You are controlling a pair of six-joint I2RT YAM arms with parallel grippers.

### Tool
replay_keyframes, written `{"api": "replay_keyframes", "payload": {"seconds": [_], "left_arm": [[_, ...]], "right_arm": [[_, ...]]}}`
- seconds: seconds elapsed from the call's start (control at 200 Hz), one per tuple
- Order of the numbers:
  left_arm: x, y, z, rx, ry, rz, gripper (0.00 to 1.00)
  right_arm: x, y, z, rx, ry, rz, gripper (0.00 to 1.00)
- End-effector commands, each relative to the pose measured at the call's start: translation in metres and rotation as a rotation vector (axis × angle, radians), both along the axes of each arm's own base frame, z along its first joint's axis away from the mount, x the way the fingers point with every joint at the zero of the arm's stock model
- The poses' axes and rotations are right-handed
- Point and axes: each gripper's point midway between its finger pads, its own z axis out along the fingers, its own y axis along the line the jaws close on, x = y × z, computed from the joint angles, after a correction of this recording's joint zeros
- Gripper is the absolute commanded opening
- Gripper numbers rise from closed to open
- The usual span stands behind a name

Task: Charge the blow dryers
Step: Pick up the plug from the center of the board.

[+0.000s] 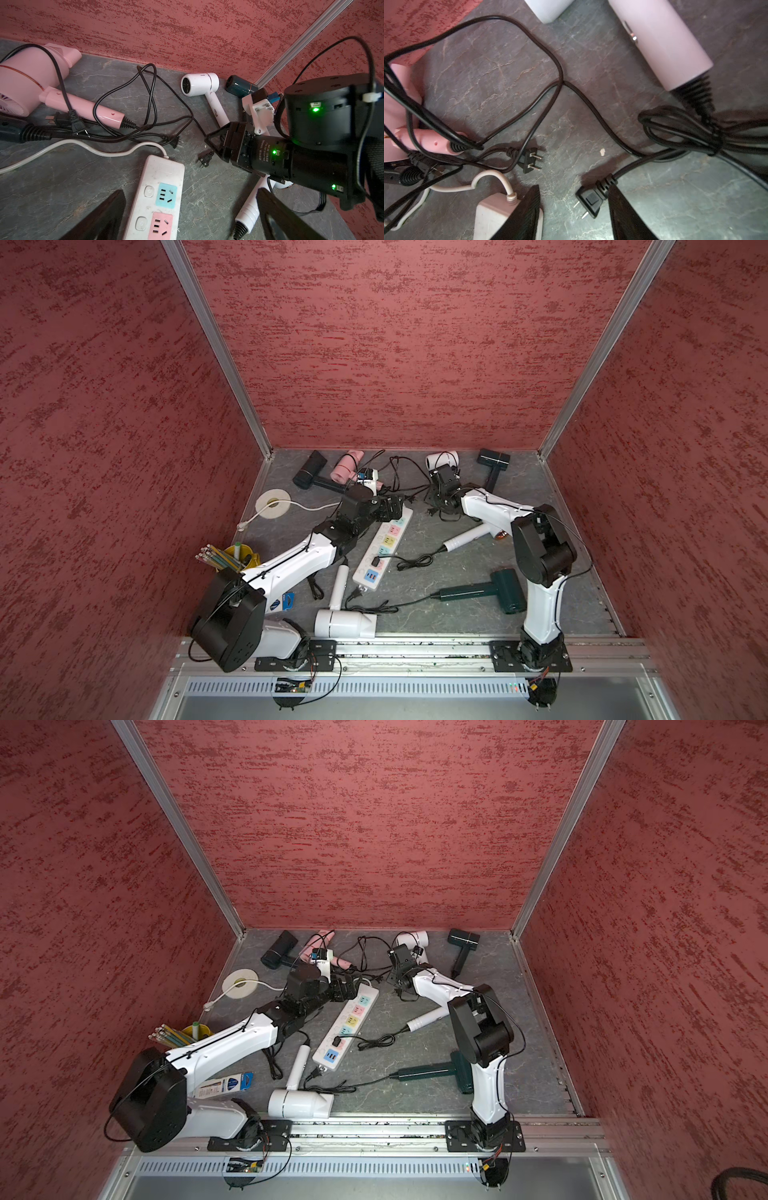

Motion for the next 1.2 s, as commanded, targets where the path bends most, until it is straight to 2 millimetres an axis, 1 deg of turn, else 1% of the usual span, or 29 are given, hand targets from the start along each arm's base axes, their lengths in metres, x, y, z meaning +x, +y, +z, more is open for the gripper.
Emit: {"api": "replay_keyframes", "payload": {"seconds": [0.0,0.145,0.21,0.27,0.326,0.406,0.491,0.526,0.571,0.641,0.676,0.711,0.731,0.766,0.806,0.862,0.907,0.962,1.112,1.192], "left_arm": [[0.003,0.004,-0.005,0.005,0.0,0.017,1.0],[0.003,0.004,-0.007,0.008,0.004,0.019,1.0],[0.003,0.005,-0.007,0.013,0.003,0.021,1.0],[0.004,0.005,-0.007,0.016,0.001,0.023,1.0],[0.004,0.007,-0.007,0.021,-0.001,0.028,1.0],[0.004,0.008,-0.008,0.022,-0.003,0.033,1.0],[0.004,0.008,-0.009,0.024,0.0,0.033,1.0],[0.005,0.008,-0.01,0.024,-0.001,0.033,1.0],[0.006,0.008,-0.011,0.027,0.001,0.036,1.0],[0.007,0.009,-0.013,0.033,0.005,0.038,1.0],[0.008,0.011,-0.014,0.036,0.007,0.043,1.0],[0.008,0.013,-0.015,0.039,0.009,0.048,1.0],[0.009,0.013,-0.013,0.038,0.006,0.05,1.0],[0.009,0.014,-0.014,0.04,0.007,0.052,1.0],[0.01,0.015,-0.015,0.044,0.006,0.054,1.0],[0.011,0.017,-0.015,0.05,0.006,0.059,1.0],[0.012,0.018,-0.018,0.056,0.009,0.064,1.0],[0.014,0.02,-0.022,0.063,0.015,0.068,1.0],[0.021,0.024,-0.035,0.062,0.053,0.079,1.0],[0.024,0.022,-0.041,0.062,0.066,0.075,1.0]], "right_arm": [[0.004,-0.009,-0.003,-0.022,0.018,-0.105,0.52],[0.007,-0.006,-0.013,-0.033,0.04,-0.101,0.51],[0.011,-0.004,-0.012,-0.072,0.025,-0.052,0.51],[0.018,0.002,-0.001,-0.14,-0.025,0.086,0.48],[0.02,0.0,0.01,-0.218,-0.049,0.174,0.52],[0.02,0.002,0.028,-0.288,-0.099,0.317,0.6],[0.021,0.0,0.047,-0.34,-0.149,0.432,0.61],[0.022,-0.001,0.05,-0.351,-0.162,0.471,0.61],[0.023,-0.001,0.05,-0.366,-0.176,0.535,0.61],[0.017,0.003,0.049,-0.405,-0.223,0.672,0.6],[0.009,0.004,0.045,-0.43,-0.244,0.743,0.6],[0.004,0.008,0.045,-0.448,-0.282,0.815,0.6],[-0.003,0.009,0.043,-0.458,-0.298,0.867,0.61],[-0.013,0.014,0.044,-0.484,-0.349,0.961,0.61],[-0.022,0.013,0.045,-0.524,-0.399,1.027,0.62],[-0.028,0.009,0.049,-0.555,-0.459,1.082,0.63],[-0.027,0.003,0.052,-0.541,-0.485,1.116,0.62],[-0.02,-0.004,0.052,-0.534,-0.48,1.135,0.6],[-0.008,-0.019,0.022,-0.61,-0.351,1.232,0.58],[-0.002,-0.024,0.018,-0.624,-0.349,1.235,0.58]]}}
